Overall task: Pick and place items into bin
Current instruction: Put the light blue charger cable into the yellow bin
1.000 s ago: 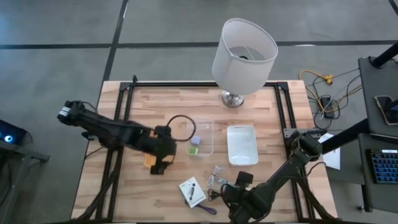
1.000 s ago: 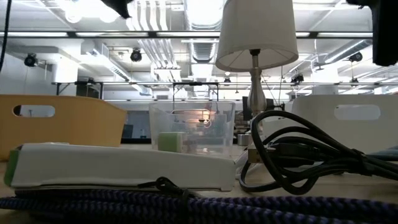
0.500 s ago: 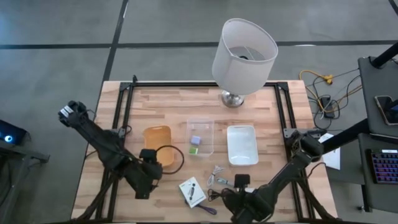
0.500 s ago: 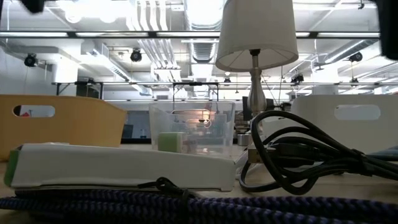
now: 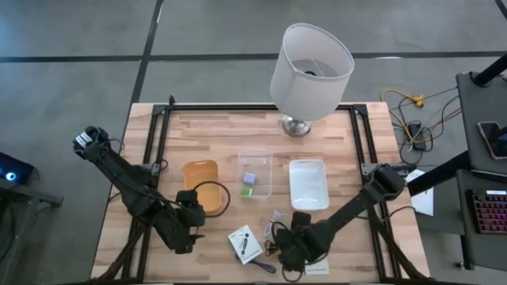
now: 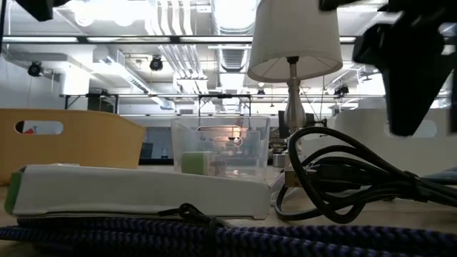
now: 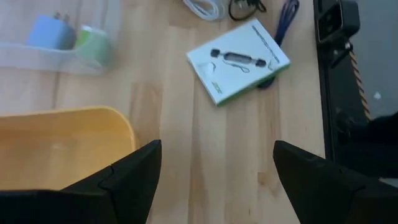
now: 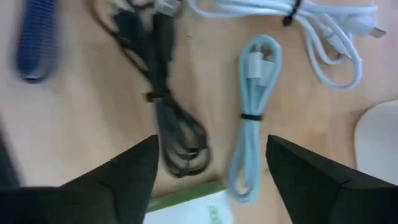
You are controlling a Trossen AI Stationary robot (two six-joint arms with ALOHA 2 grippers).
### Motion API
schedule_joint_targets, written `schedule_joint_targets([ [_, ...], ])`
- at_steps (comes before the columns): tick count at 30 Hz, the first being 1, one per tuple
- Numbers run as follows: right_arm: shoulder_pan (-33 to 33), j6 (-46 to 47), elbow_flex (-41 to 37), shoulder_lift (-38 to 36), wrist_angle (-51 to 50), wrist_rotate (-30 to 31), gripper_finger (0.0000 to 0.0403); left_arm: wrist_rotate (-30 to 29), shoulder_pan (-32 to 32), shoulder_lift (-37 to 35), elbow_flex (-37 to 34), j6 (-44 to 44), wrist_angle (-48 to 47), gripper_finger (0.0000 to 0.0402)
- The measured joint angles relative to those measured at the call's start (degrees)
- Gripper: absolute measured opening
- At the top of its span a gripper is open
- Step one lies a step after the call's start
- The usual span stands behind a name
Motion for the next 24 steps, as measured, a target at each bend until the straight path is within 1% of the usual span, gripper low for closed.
schedule_joint_targets([
  [4, -1.39, -2.87, -2.02, -0.17, 1.03, -0.78, 0.0222, -2.01, 0.47, -1.4, -0.11, -0.15, -0.31, 0.0292],
  [7, -2.23, -5.56, -3.44, -0.22, 2.8, -2.48, 0.0204, -4.3, 1.0, -2.33, -0.21, -1.58, -2.22, 0.0292],
  [11, -3.75, -8.77, -5.92, -0.25, 8.33, -6.68, 0.0199, -4.77, 2.37, -3.3, -0.22, -3.08, -3.8, 0.0292],
  [16, -6.03, -10.08, -8.37, -1.14, 10.04, -7.71, 0.0199, -5.18, 3.39, -3.35, -0.23, -3.23, -3.54, 0.0292],
  [20, -7.12, -10.44, -10.83, -5.0, 10.33, -8.31, 0.0199, -6.2, 3.71, -2.93, -0.26, -3.22, -3.55, 0.0292],
  [24, -8.21, -8.62, -15.3, -8.82, 11.65, -9.33, 0.0199, -7.88, 4.25, -2.9, -0.26, -3.0, -3.57, 0.0292],
])
